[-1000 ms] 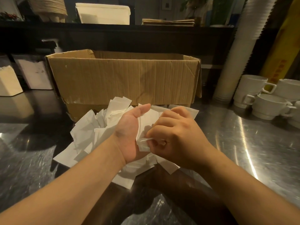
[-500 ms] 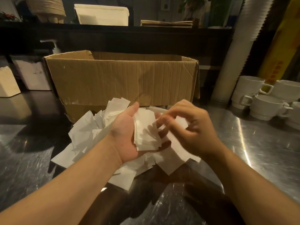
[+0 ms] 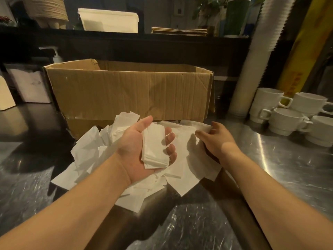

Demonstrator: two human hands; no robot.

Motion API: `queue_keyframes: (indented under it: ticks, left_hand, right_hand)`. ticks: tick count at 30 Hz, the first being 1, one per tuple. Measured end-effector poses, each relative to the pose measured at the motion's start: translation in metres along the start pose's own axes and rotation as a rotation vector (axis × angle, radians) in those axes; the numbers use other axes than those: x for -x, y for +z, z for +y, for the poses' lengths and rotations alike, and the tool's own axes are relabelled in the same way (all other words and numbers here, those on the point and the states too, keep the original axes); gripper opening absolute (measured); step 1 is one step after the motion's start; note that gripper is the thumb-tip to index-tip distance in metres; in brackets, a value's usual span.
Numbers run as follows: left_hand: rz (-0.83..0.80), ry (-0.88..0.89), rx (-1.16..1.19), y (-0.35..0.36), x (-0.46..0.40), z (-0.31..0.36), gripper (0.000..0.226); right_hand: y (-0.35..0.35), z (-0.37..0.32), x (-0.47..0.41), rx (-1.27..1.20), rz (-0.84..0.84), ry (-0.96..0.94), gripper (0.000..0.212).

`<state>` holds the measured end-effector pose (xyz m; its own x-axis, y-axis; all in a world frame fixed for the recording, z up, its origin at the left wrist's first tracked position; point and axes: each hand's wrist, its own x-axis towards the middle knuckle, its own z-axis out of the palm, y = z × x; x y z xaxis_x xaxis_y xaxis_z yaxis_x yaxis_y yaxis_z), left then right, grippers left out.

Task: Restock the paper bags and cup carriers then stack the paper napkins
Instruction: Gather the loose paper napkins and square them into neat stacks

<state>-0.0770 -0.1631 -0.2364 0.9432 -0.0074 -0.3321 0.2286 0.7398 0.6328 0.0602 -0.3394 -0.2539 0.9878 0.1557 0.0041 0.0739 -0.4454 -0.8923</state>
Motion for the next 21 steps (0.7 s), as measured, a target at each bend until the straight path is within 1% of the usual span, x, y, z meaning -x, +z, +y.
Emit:
queue_keyframes:
  ticks: [1, 4, 5, 7, 10, 14, 18, 21]
  left_hand:
    - [0.0, -0.004, -0.004, 0.0, 0.0, 0.0, 0.056]
    - [-0.019, -0.018, -0.007, -0.002, -0.001, 0.001, 0.056]
    - [-0.025, -0.022, -0.009, -0.003, -0.001, 0.001, 0.056]
    - [-0.032, -0.027, -0.015, -0.004, -0.002, 0.001, 0.056]
    - [-0.033, -0.027, -0.024, -0.004, -0.002, 0.001, 0.056]
    - [-0.045, -0.03, -0.037, -0.003, -0.002, 0.0, 0.054]
    - [-0.056, -0.026, -0.048, -0.004, -0.002, 0.0, 0.052]
    - [-0.069, -0.024, -0.042, -0.004, -0.002, 0.0, 0.052]
  right_hand:
    - [0.002, 0.001, -0.001, 0.005, 0.002, -0.02, 0.063]
    - [0.003, 0.006, -0.004, 0.047, 0.065, -0.1, 0.036]
    - [0.003, 0.008, -0.005, 0.076, 0.08, -0.13, 0.031]
    - [0.003, 0.009, -0.006, 0.117, 0.076, -0.169, 0.03]
    - [0.006, 0.013, -0.007, 0.16, 0.019, -0.177, 0.033]
    - [0.006, 0.015, -0.007, 0.137, -0.014, -0.162, 0.034]
    - [0.003, 0.011, -0.006, 0.05, -0.046, -0.121, 0.028]
    - [0.0, 0.006, 0.0, -0.153, -0.041, -0.118, 0.017]
